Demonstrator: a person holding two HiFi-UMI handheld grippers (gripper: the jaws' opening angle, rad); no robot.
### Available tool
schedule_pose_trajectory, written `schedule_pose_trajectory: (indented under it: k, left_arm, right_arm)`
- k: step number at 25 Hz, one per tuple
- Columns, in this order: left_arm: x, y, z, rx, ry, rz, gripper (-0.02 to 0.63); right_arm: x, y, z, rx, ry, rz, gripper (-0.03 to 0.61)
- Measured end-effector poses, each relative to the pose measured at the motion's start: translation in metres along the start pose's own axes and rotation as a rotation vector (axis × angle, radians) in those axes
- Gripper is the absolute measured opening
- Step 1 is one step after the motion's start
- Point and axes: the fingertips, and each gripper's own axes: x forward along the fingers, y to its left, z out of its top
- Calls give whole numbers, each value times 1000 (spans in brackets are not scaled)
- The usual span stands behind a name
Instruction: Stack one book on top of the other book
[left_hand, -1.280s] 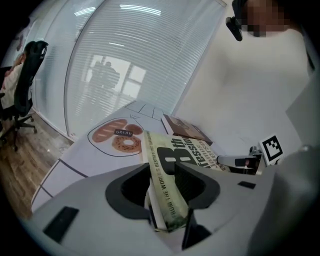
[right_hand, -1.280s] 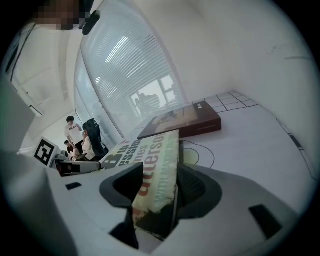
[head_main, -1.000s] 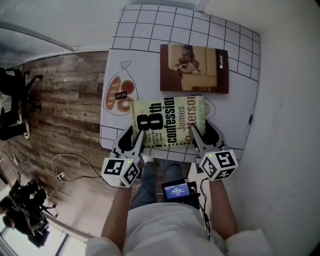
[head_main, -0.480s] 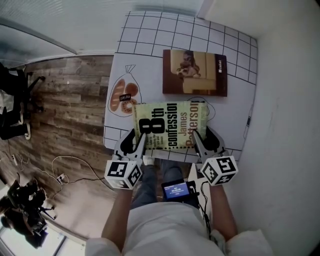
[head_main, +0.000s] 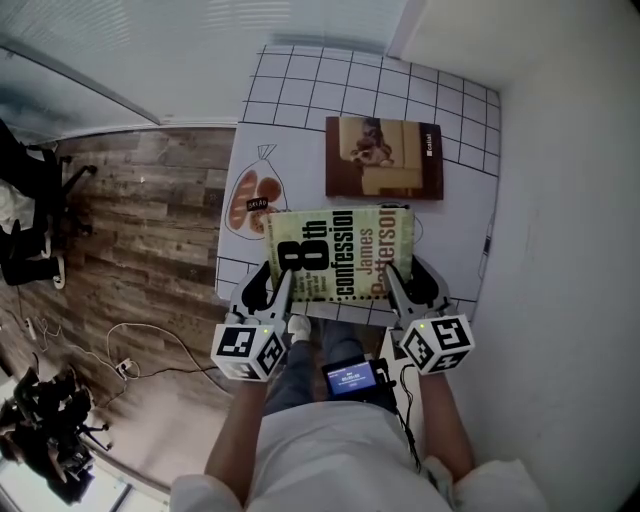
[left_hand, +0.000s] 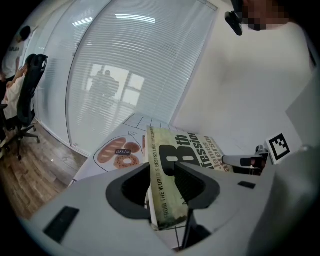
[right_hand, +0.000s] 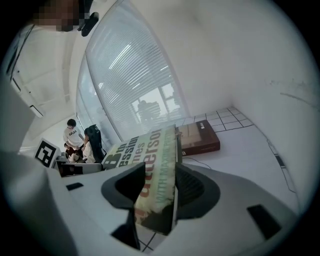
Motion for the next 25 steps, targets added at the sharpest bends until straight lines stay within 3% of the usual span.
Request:
schedule_pose_trajectory:
  k: [25]
  left_arm:
    - [-38,-45,87,80,-139,-14,155]
  right_arm:
    - [-50,22,80,-15,-151,18,189]
